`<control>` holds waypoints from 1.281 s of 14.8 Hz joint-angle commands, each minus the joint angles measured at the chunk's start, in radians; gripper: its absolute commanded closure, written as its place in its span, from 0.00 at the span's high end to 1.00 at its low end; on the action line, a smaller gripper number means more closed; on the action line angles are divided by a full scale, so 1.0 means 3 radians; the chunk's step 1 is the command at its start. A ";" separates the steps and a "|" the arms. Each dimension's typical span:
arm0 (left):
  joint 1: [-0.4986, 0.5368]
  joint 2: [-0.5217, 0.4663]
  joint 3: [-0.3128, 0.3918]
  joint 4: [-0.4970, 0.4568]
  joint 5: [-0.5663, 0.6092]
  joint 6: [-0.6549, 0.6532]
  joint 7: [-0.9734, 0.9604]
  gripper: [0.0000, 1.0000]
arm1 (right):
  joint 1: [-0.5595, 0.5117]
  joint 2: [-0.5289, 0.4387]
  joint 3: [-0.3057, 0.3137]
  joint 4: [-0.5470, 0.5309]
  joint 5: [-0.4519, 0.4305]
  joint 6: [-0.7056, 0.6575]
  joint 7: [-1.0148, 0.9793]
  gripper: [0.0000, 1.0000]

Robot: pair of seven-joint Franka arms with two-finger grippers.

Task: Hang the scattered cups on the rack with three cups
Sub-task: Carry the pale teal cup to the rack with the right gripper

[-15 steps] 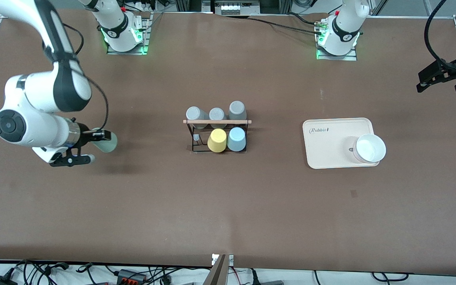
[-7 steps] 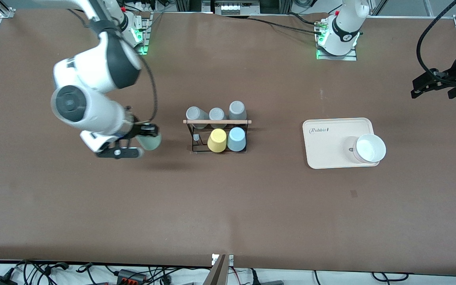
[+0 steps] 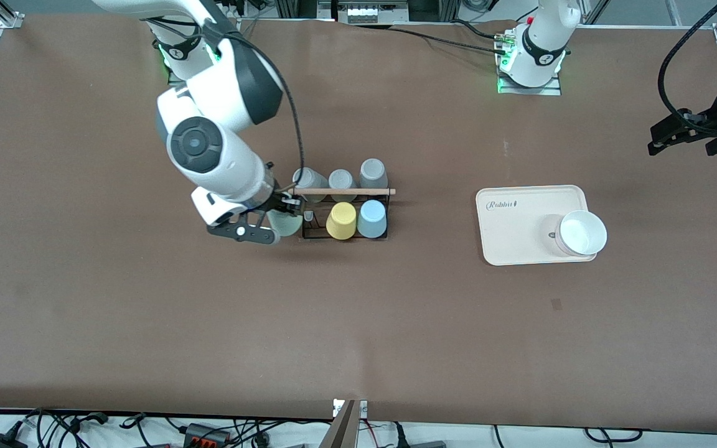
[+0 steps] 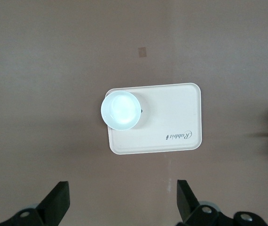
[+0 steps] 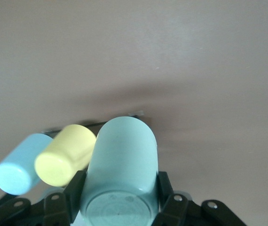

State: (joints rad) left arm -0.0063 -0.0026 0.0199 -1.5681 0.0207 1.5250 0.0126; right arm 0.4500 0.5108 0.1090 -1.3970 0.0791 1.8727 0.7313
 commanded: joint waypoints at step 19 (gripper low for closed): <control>0.0001 0.0009 0.0005 0.0109 -0.0064 -0.0195 0.0050 1.00 | 0.0193 0.0537 -0.0015 0.0121 0.0120 0.0247 0.0211 0.26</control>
State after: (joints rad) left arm -0.0071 -0.0034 0.0219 -1.5566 0.0203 1.4862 0.0156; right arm 0.4993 0.6452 0.1087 -1.3927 0.1018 1.9508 0.7800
